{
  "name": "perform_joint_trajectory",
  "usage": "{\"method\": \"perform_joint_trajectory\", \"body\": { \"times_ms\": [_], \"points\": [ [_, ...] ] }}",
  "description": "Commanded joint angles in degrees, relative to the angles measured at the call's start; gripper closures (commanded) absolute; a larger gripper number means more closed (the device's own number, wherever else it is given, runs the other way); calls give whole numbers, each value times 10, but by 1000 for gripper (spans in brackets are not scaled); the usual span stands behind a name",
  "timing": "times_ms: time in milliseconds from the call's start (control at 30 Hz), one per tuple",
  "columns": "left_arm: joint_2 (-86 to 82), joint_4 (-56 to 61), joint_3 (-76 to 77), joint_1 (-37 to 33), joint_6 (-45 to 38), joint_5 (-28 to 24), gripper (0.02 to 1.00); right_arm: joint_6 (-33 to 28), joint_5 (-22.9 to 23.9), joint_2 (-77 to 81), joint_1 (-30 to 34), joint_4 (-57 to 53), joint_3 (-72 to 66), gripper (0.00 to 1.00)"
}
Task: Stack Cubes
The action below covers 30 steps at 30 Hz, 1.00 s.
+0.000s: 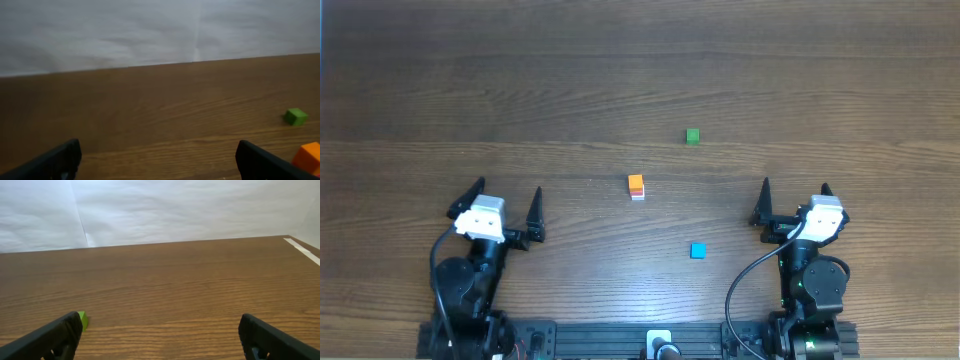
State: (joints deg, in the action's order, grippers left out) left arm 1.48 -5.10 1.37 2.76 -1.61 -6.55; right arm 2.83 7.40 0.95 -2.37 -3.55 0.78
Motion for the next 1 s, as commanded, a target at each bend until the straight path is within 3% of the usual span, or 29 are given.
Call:
{"method": "perform_joint_trajectory", "body": {
  "times_ms": [33,1000],
  "points": [
    [-13,3,-5,-15,-40,-5,20,-1,-3,-2,3,1,-5,7],
    [-13,2,-5,-37,-40,-5,20,-1,-3,-2,3,1,-5,9]
  ]
}}
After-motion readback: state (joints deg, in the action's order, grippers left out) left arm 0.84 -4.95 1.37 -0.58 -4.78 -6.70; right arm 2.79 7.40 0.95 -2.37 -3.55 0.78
